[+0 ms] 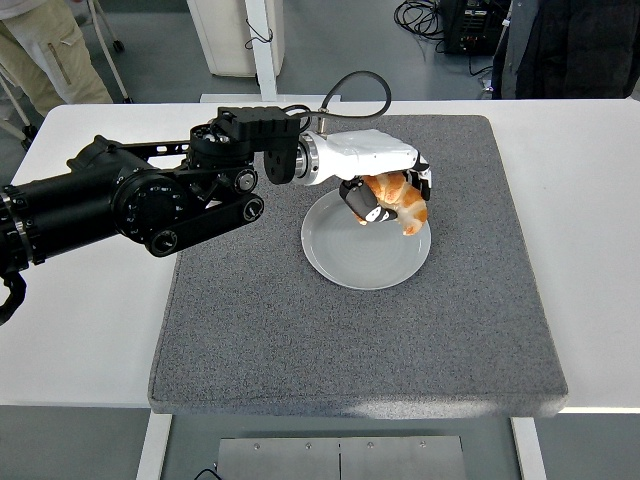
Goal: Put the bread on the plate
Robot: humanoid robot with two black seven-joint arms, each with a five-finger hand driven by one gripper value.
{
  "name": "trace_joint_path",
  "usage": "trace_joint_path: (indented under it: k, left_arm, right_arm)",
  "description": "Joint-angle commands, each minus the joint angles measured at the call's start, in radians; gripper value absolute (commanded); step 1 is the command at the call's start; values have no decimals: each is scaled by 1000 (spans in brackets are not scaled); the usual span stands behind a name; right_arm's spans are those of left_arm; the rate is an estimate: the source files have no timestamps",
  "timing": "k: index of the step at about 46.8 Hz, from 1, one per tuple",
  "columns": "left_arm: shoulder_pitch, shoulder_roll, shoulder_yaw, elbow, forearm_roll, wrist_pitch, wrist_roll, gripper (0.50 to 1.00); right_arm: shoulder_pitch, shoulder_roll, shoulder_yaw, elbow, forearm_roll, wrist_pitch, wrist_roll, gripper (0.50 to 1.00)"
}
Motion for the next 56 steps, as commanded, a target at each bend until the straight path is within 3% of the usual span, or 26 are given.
trace_joint_path:
  k: [1, 18, 56]
  left_arm:
    - [26, 0, 0, 5, 13, 5, 0, 500]
    - [121, -3, 0, 42, 54, 53, -2, 500]
    - [171, -18, 0, 80, 56, 87, 0, 500]
  right_arm:
    - [1, 0, 0, 0, 0, 0, 0, 1000]
    - [1, 0, 0, 0, 0, 0, 0, 1000]
    - [-1, 0, 0, 0, 0, 0, 0, 1000]
